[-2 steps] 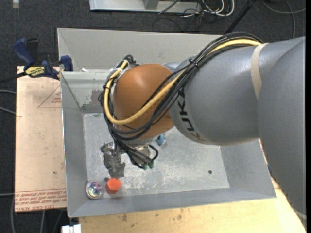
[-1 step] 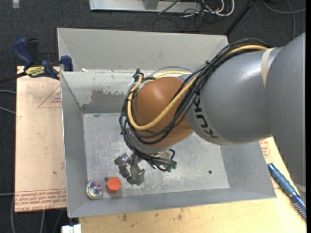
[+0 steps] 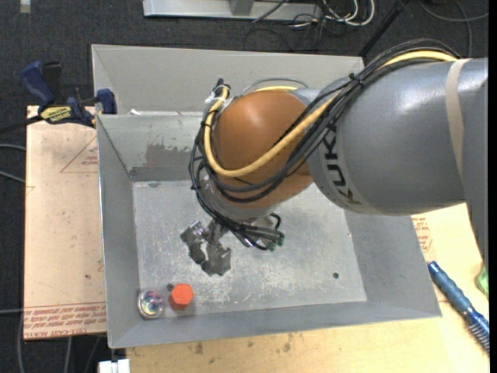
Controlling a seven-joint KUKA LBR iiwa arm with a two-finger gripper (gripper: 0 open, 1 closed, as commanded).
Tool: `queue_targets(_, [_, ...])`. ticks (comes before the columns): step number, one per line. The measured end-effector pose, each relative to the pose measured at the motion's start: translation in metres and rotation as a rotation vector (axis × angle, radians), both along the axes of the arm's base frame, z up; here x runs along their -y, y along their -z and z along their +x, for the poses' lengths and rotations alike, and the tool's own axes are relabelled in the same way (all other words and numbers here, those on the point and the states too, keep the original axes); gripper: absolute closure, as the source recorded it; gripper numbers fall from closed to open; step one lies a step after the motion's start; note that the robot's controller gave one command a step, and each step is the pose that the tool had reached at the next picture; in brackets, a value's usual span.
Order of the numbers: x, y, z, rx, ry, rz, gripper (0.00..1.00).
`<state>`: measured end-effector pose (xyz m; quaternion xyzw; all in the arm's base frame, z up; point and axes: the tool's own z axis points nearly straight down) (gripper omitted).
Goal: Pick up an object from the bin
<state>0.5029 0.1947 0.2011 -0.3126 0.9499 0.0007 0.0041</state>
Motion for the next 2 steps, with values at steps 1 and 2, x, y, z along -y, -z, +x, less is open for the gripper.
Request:
queue_targets(1, [0.0085,0.0432,0.0079,-0.01,0.099,-0.003,1.0])
queue_targets(2, [0.008,0.0417,0.0083,-0.007,0.1,-0.002,0.0])
